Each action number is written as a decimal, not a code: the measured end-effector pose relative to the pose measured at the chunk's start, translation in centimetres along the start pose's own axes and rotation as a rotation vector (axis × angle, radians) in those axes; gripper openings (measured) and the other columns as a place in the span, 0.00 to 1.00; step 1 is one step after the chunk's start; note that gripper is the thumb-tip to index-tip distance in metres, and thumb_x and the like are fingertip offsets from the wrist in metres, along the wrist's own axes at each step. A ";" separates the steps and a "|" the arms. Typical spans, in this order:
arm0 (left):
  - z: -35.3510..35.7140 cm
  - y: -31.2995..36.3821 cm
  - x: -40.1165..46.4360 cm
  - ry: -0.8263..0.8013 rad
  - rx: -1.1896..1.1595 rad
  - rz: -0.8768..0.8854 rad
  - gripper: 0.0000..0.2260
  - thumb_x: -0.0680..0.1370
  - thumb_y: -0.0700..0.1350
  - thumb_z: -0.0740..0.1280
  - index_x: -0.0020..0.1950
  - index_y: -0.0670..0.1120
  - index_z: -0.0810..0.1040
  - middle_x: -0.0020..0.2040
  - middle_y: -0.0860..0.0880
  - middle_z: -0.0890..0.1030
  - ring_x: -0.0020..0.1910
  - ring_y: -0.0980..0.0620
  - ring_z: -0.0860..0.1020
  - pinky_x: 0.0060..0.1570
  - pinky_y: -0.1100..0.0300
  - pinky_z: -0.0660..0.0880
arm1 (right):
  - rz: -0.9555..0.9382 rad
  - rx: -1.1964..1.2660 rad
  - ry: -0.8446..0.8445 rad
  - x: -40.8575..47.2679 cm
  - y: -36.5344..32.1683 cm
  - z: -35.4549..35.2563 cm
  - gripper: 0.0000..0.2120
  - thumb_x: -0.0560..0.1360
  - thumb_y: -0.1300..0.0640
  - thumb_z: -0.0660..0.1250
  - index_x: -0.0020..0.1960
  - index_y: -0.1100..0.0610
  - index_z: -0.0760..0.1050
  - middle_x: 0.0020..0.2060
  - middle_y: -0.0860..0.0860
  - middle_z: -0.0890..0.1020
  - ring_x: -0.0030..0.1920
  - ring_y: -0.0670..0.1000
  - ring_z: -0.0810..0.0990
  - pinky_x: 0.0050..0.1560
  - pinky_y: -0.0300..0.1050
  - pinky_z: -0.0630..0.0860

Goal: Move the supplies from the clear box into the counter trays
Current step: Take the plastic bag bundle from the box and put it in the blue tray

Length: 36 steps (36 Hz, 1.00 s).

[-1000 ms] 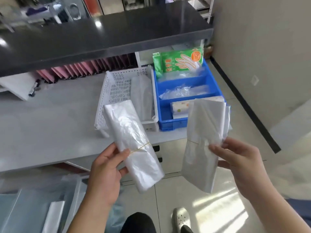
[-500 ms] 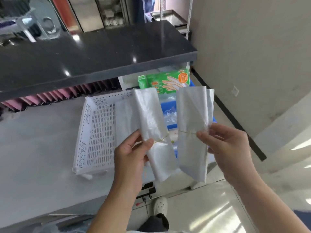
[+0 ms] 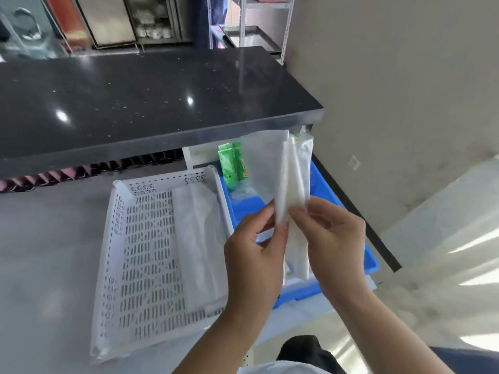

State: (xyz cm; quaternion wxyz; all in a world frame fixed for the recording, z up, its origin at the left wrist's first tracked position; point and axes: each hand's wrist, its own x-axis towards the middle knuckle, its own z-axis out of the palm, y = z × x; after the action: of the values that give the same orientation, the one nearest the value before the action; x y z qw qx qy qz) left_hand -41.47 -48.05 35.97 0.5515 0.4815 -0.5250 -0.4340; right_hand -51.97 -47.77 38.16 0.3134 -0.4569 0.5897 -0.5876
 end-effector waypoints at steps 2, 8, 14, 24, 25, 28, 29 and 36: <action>0.3 0.1 0.4 0.021 0.067 0.050 0.13 0.78 0.41 0.71 0.61 0.50 0.83 0.48 0.55 0.84 0.49 0.62 0.82 0.42 0.75 0.74 | 0.011 0.031 -0.004 0.4 0.1 -0.1 0.08 0.76 0.62 0.69 0.44 0.52 0.85 0.39 0.50 0.87 0.43 0.54 0.86 0.50 0.60 0.81; 1.1 0.4 1.8 0.038 0.274 0.200 0.15 0.78 0.39 0.70 0.64 0.49 0.81 0.49 0.57 0.82 0.49 0.59 0.82 0.47 0.59 0.81 | 0.064 0.206 -0.067 1.7 0.4 0.0 0.07 0.73 0.55 0.73 0.50 0.55 0.85 0.42 0.55 0.87 0.47 0.59 0.86 0.52 0.59 0.81; 2.9 1.3 3.2 -0.007 0.554 0.339 0.17 0.78 0.40 0.69 0.67 0.50 0.79 0.51 0.53 0.81 0.51 0.50 0.80 0.47 0.57 0.78 | 0.189 0.382 -0.067 4.1 0.8 -0.8 0.10 0.71 0.56 0.75 0.49 0.59 0.84 0.43 0.65 0.82 0.43 0.53 0.81 0.47 0.47 0.78; 5.3 -0.2 4.1 -0.127 0.768 0.341 0.23 0.77 0.36 0.68 0.70 0.50 0.76 0.58 0.53 0.80 0.59 0.50 0.75 0.52 0.55 0.78 | 0.489 0.504 -0.023 8.0 2.4 -1.3 0.03 0.72 0.60 0.74 0.45 0.59 0.84 0.41 0.55 0.86 0.39 0.52 0.83 0.35 0.43 0.77; 5.4 -0.2 4.1 -0.147 0.759 0.344 0.22 0.77 0.37 0.68 0.70 0.51 0.76 0.60 0.55 0.80 0.61 0.52 0.75 0.55 0.57 0.77 | 0.484 0.482 -0.030 8.4 2.6 -1.6 0.03 0.72 0.59 0.73 0.44 0.58 0.84 0.39 0.54 0.86 0.37 0.51 0.82 0.34 0.42 0.77; 4.5 0.0 4.3 -0.100 0.581 0.314 0.16 0.77 0.40 0.69 0.64 0.51 0.81 0.61 0.58 0.80 0.61 0.58 0.76 0.61 0.60 0.75 | 0.427 0.457 -0.105 9.6 3.0 -2.4 0.03 0.73 0.60 0.73 0.44 0.59 0.84 0.37 0.54 0.85 0.34 0.49 0.82 0.33 0.41 0.78; 4.0 0.1 4.6 -0.051 0.497 0.282 0.14 0.77 0.42 0.69 0.63 0.51 0.82 0.61 0.59 0.81 0.61 0.60 0.77 0.61 0.60 0.76 | 0.409 0.450 -0.132 10.1 3.1 -2.7 0.03 0.73 0.61 0.73 0.44 0.59 0.85 0.37 0.54 0.85 0.34 0.49 0.82 0.33 0.42 0.78; -0.1 1.5 8.8 -0.171 0.027 -0.319 0.32 0.64 0.52 0.80 0.66 0.57 0.77 0.60 0.55 0.82 0.60 0.59 0.79 0.55 0.64 0.75 | 0.446 0.414 -0.376 12.5 4.0 -5.3 0.05 0.71 0.62 0.73 0.46 0.60 0.85 0.44 0.58 0.87 0.41 0.55 0.86 0.38 0.47 0.81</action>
State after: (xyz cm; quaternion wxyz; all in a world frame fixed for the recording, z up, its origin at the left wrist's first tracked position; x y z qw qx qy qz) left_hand -40.80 -56.50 38.89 0.4224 0.5275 -0.4928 -0.5482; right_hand -62.31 -57.43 36.94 0.6229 -0.3436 0.4755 -0.5175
